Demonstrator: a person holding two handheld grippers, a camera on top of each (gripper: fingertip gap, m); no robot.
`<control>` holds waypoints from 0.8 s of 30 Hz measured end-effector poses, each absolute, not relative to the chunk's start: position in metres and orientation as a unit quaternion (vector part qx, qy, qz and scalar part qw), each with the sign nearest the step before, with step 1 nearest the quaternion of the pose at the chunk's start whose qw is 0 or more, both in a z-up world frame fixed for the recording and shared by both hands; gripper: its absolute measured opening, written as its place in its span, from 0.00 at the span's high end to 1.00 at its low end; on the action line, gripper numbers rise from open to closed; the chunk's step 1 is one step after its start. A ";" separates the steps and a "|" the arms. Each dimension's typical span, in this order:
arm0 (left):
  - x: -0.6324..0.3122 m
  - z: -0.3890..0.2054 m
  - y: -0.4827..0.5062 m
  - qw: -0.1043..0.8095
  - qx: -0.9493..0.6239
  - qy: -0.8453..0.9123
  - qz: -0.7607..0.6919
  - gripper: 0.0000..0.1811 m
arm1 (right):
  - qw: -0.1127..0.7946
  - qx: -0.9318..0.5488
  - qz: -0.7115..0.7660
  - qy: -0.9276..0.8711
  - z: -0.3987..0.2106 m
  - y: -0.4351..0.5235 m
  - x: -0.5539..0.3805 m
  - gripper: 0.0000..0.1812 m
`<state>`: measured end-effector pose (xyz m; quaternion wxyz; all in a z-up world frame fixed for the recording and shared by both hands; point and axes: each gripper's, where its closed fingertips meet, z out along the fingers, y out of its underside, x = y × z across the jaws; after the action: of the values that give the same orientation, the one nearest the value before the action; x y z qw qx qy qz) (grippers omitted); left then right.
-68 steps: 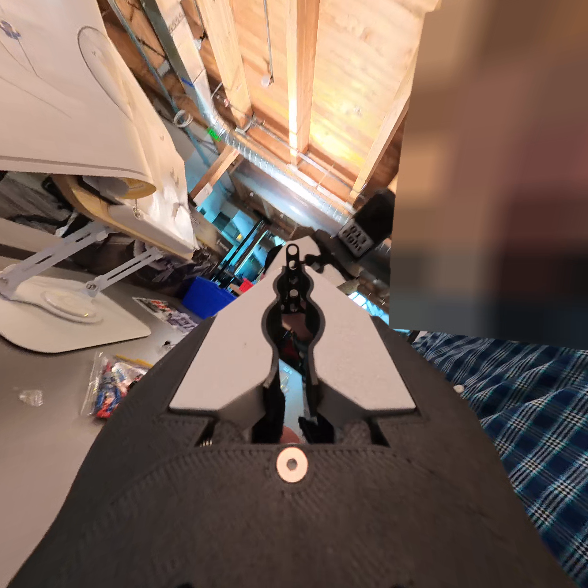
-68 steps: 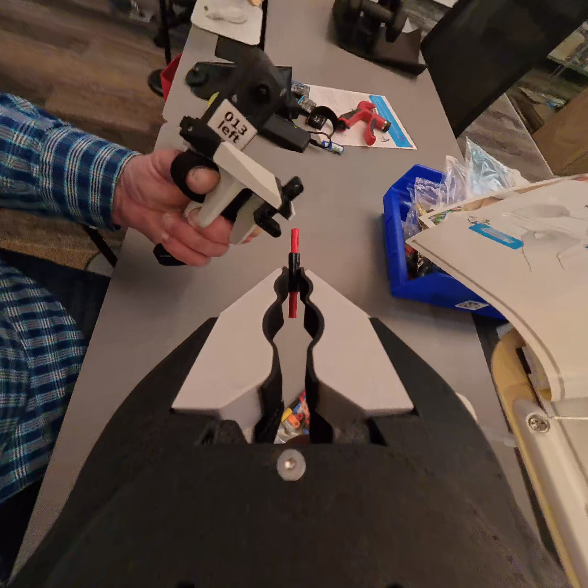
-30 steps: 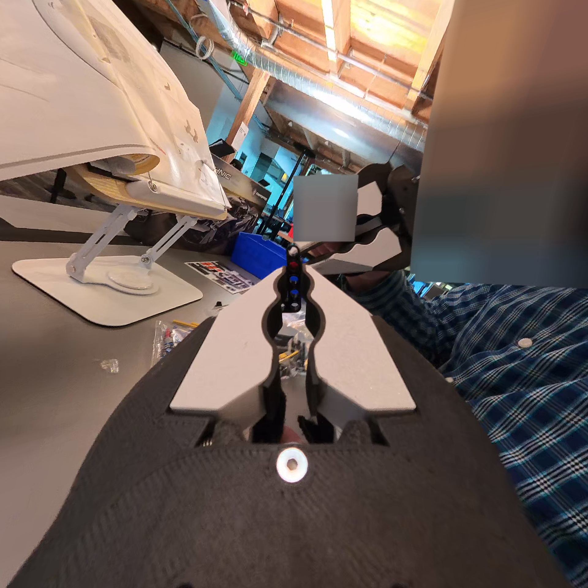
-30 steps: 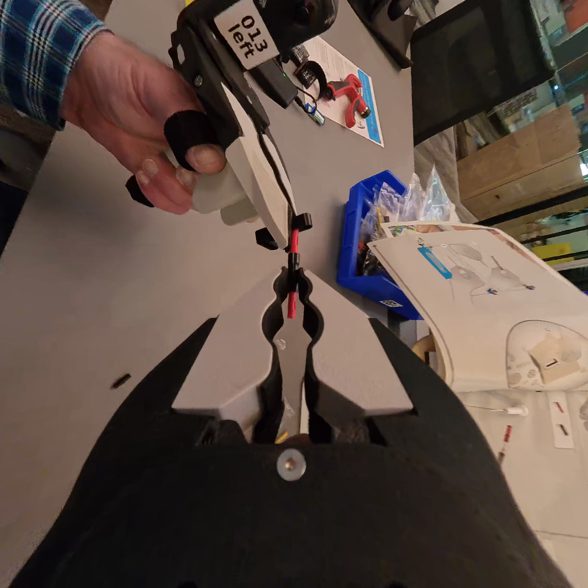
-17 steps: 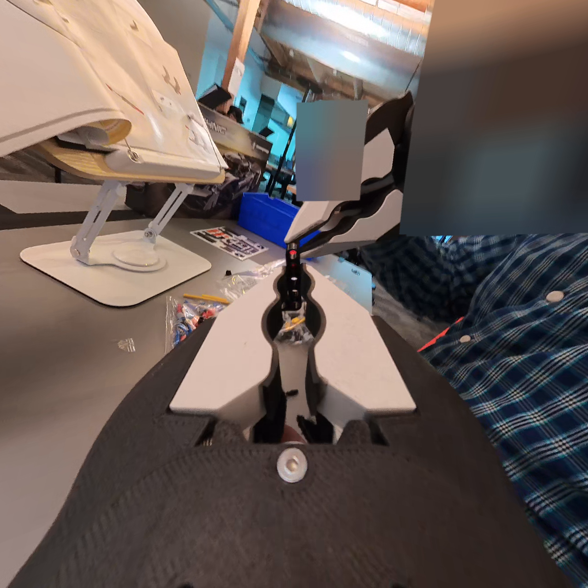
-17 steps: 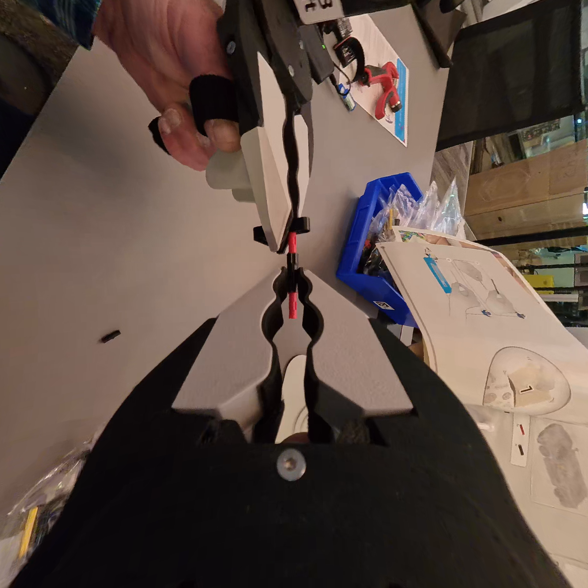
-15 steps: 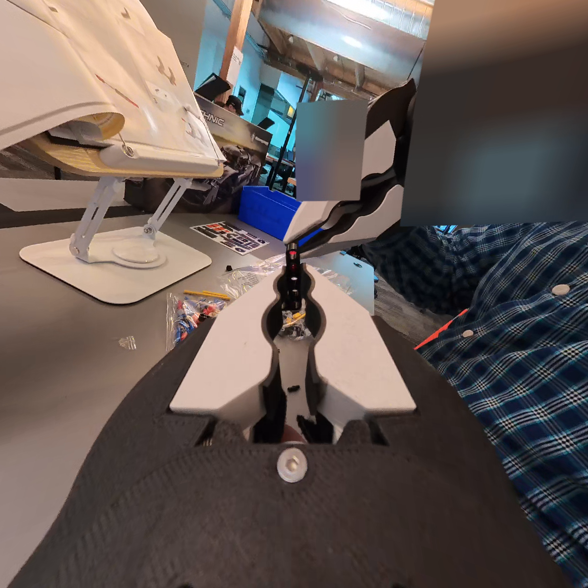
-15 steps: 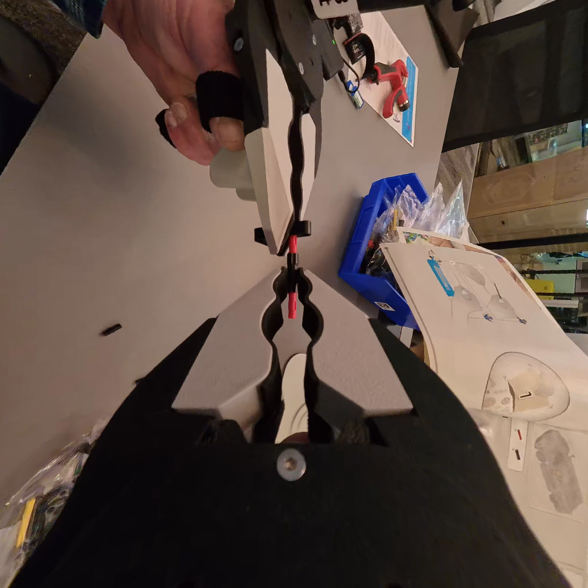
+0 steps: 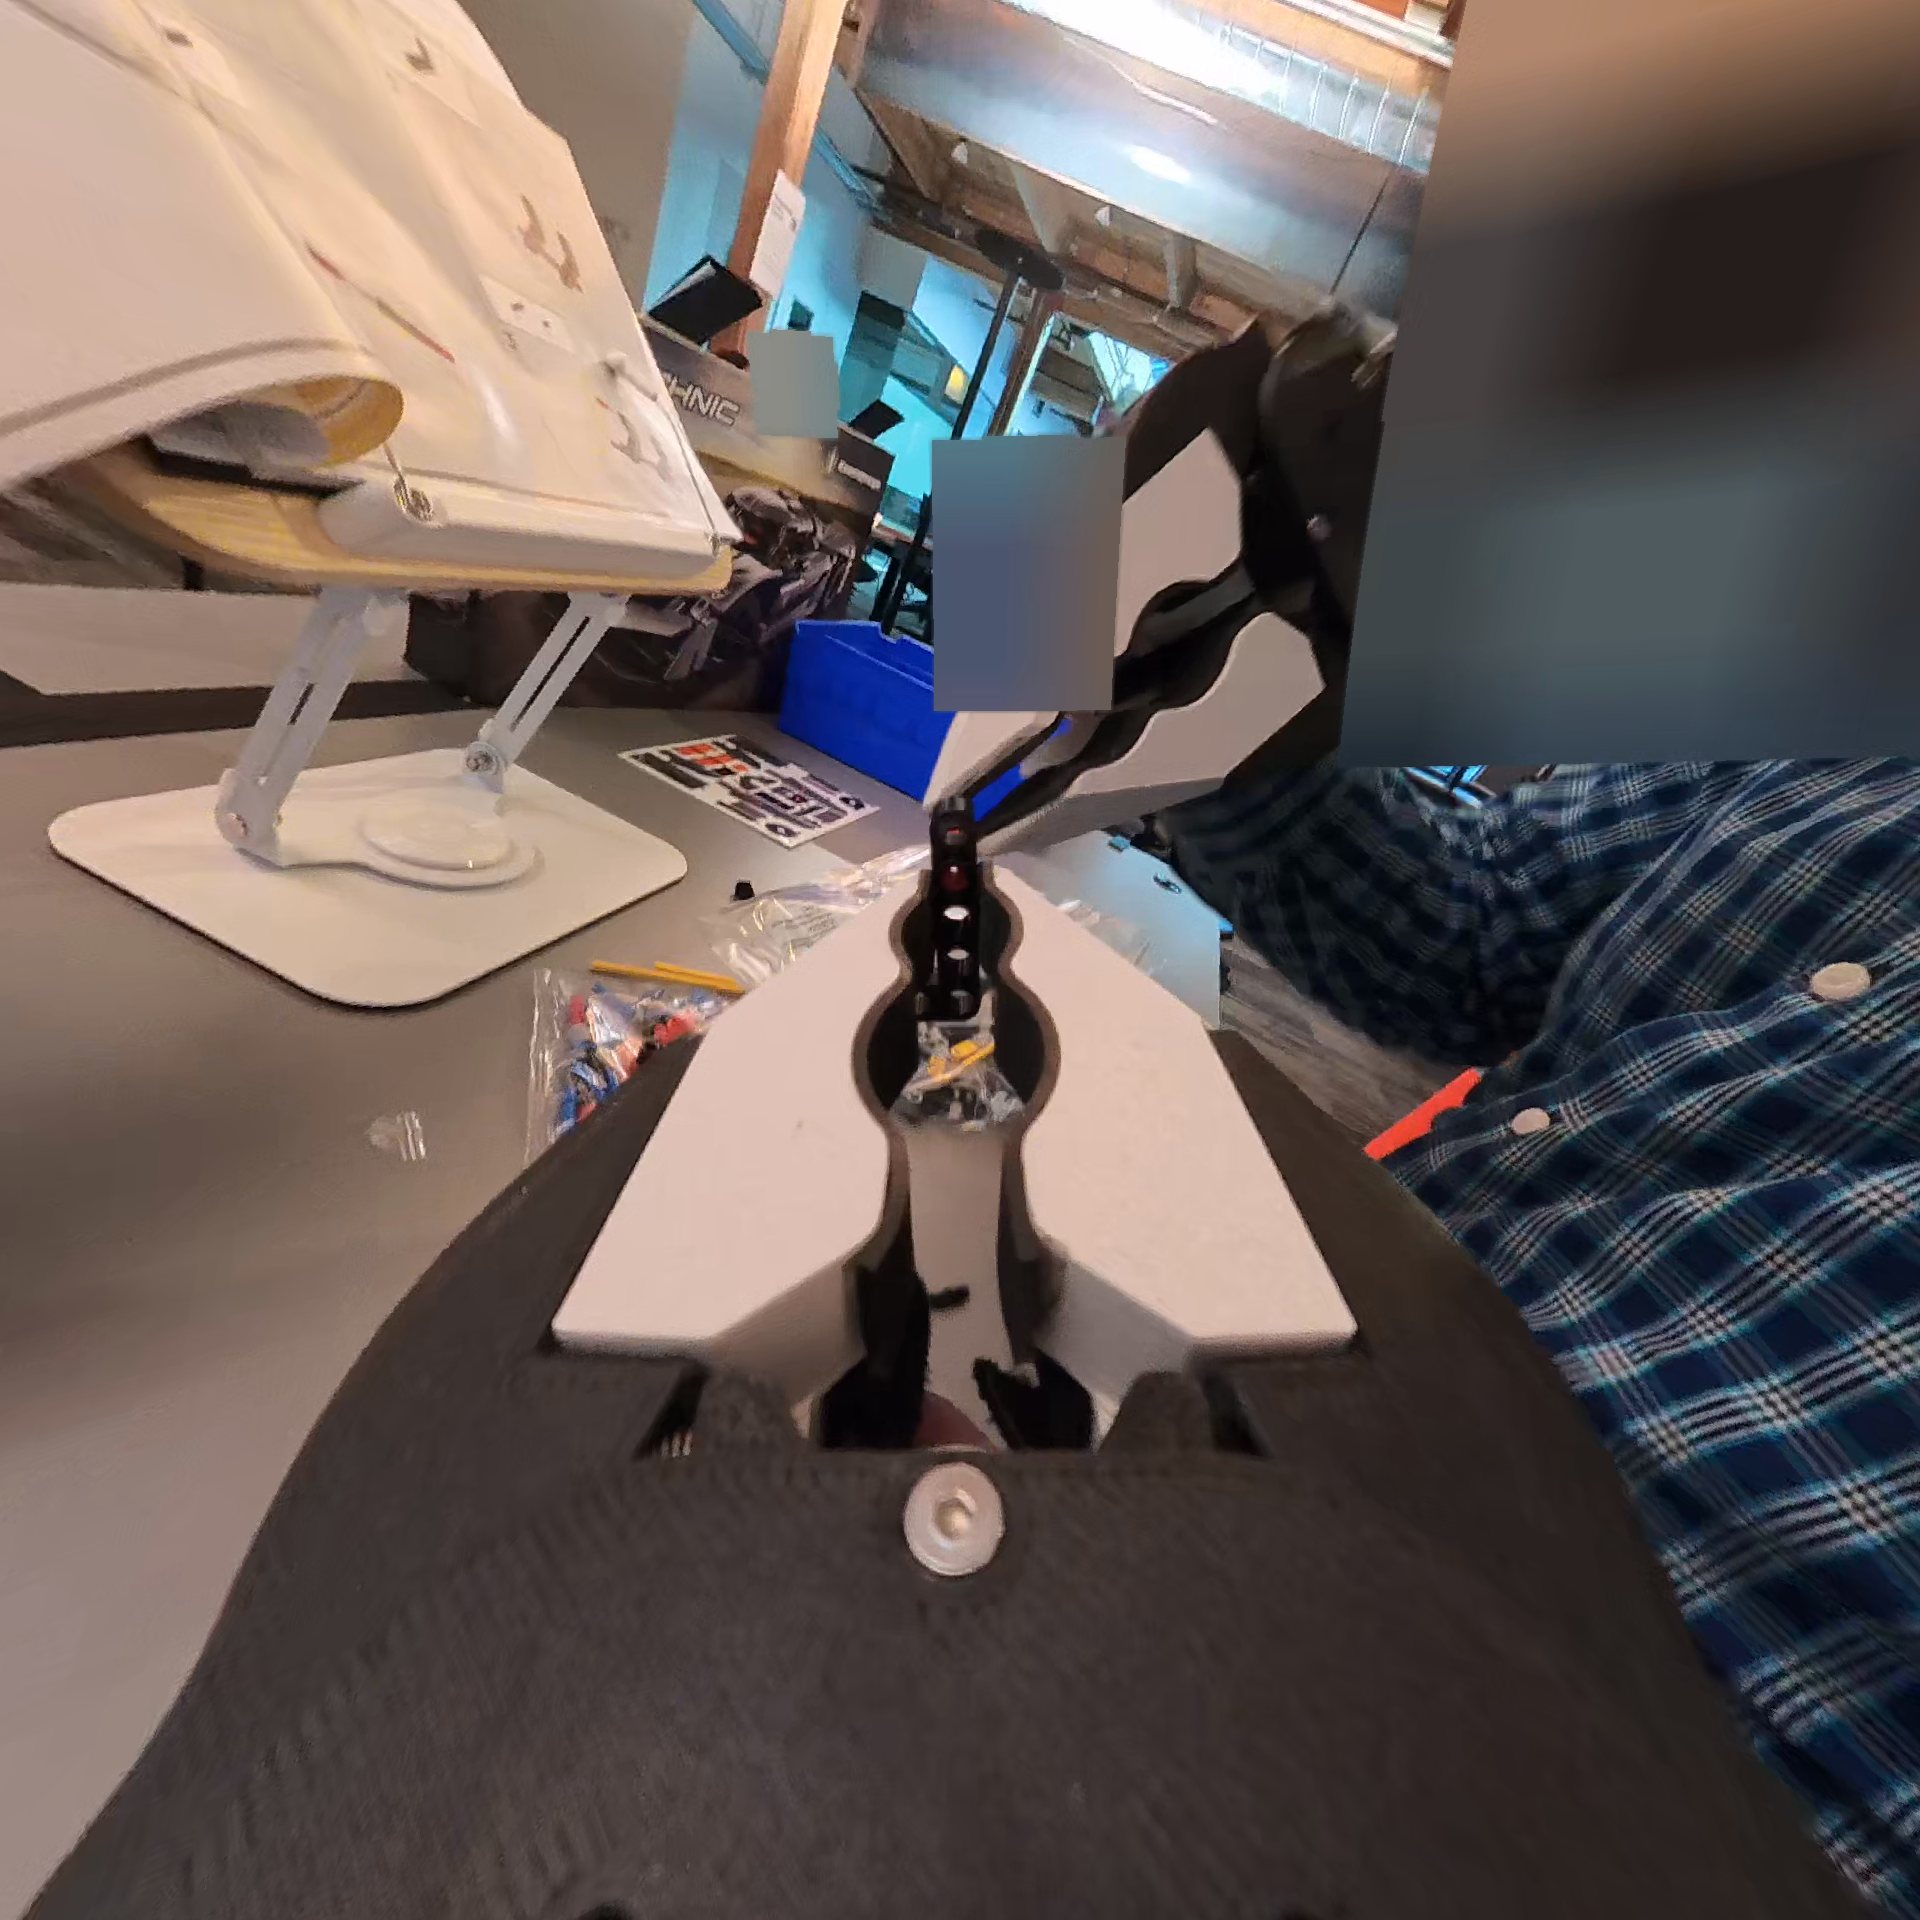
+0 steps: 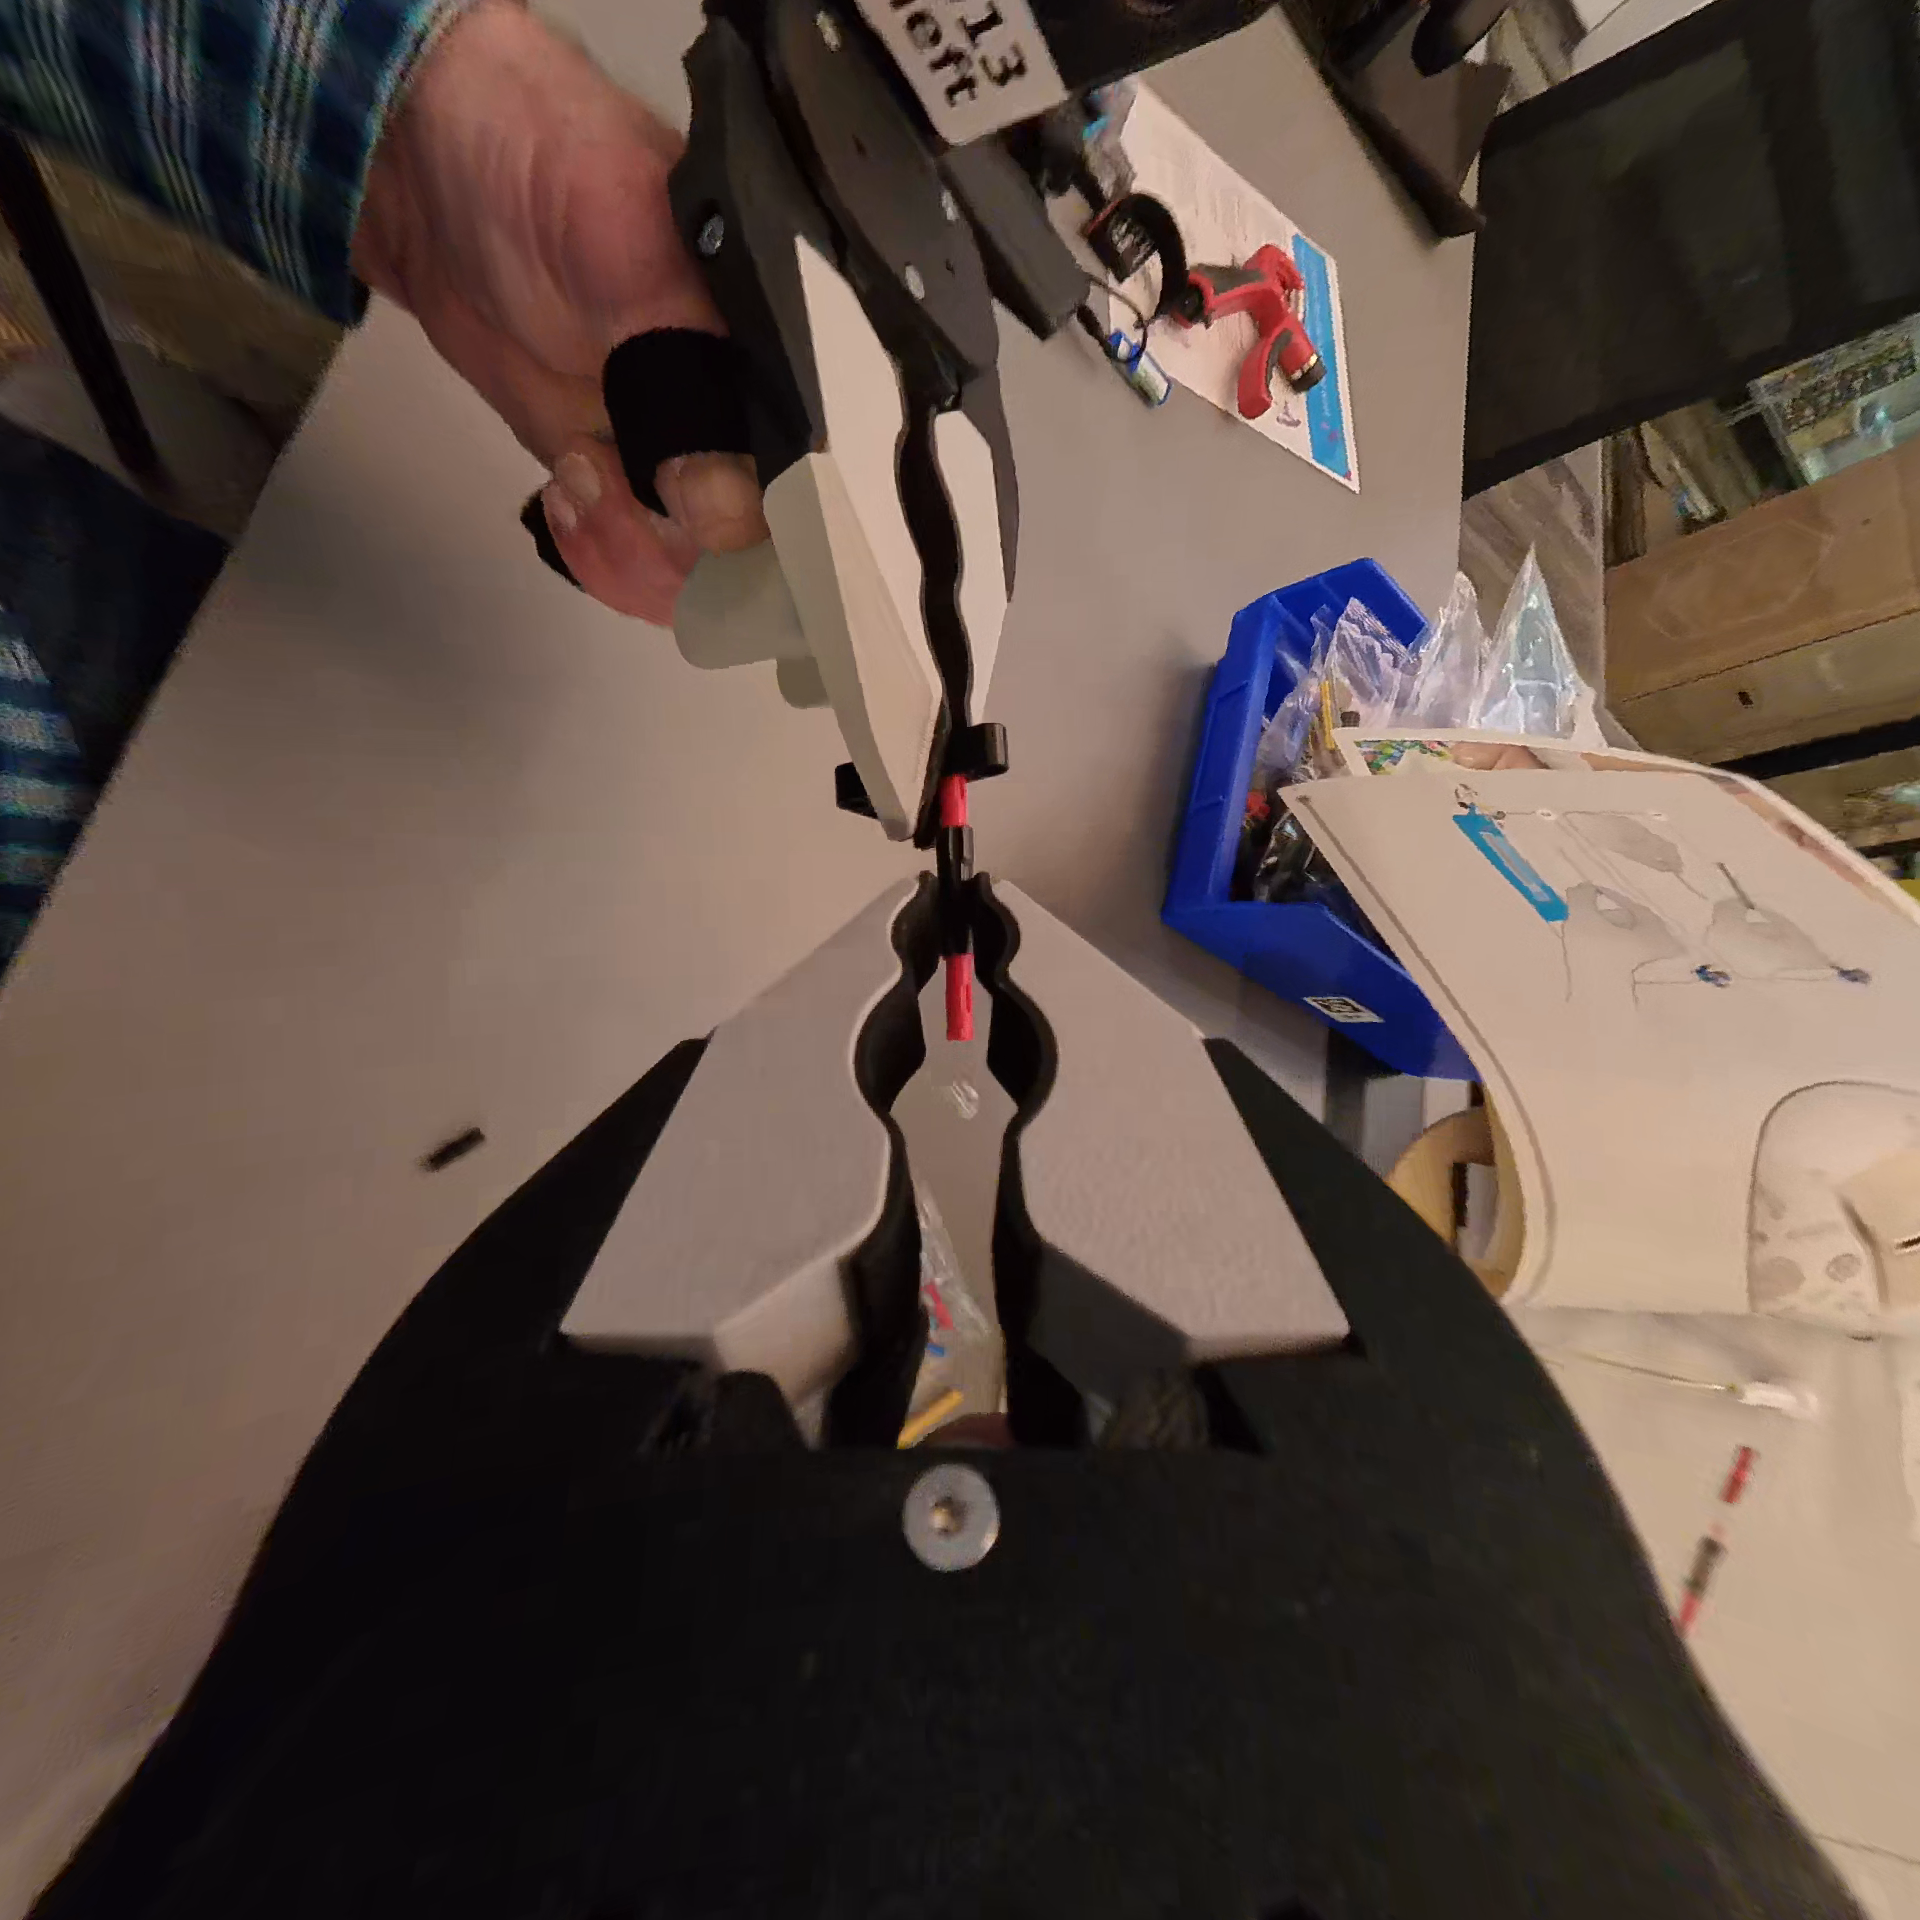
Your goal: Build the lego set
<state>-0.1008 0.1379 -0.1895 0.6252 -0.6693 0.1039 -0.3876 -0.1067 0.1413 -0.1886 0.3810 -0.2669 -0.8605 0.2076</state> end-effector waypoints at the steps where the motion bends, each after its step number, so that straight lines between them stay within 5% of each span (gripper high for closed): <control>1: -0.101 -0.187 0.139 0.630 -0.669 0.102 -0.381 0.98 | 0.380 -0.279 0.226 -0.852 -0.188 0.142 -0.106 0.99; 8: -0.118 -0.175 0.146 0.668 -0.665 0.062 -0.328 0.86 | 0.372 -0.362 0.339 -0.785 -0.186 0.149 -0.103 0.99; 15: -0.112 -0.174 0.152 0.688 -0.703 0.125 -0.134 0.95 | 0.351 -0.450 0.410 -0.711 -0.190 0.159 -0.103 0.99; 24: -0.109 -0.191 0.162 0.660 -0.732 0.171 0.011 0.88 | 0.349 -0.495 0.389 -0.694 -0.199 0.165 -0.103 0.99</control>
<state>-0.1087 0.1620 -0.1906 0.6596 -0.7319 0.1706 0.0108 -0.1025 0.1652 -0.1991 0.3490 -0.4949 -0.6942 0.3889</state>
